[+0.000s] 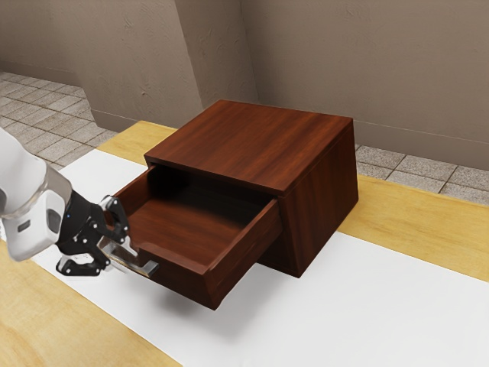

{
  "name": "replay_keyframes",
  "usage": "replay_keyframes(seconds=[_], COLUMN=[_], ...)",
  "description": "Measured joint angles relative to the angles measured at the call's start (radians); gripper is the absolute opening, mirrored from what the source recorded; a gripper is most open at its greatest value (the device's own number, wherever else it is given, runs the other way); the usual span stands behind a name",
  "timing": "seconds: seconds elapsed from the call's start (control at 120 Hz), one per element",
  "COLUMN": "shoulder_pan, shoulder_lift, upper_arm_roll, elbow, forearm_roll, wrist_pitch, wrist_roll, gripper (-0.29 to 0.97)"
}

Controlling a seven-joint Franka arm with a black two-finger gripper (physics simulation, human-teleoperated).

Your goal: Pull the drawer handle with one arm to open the drawer

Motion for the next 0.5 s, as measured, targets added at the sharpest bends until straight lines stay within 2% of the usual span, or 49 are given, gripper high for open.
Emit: replay_keyframes(seconds=[0.1, 0.167, 0.25, 0.283, 0.325, 0.392, 0.5], shoulder_pan=[-0.009, -0.008, -0.006, -0.005, 0.009, 0.024, 0.029], shoulder_lift=[0.002, 0.023, 0.147, 0.192, 0.221, 0.251, 0.261], upper_arm_roll=[-0.006, -0.022, -0.092, -0.122, -0.163, -0.194, -0.202], elbow=[0.076, 0.209, 0.507, 0.636, 0.732, 0.801, 0.828], forearm_roll=[0.000, 0.000, 0.037, 0.052, 0.068, 0.079, 0.087], wrist_pitch=[-0.043, -0.119, -0.299, -0.386, -0.481, -0.597, -0.721], wrist_roll=[-0.001, -0.007, -0.043, -0.071, -0.114, -0.185, -0.284], gripper=[0.12, 0.14, 0.18, 0.24, 0.32, 0.42, 0.53])
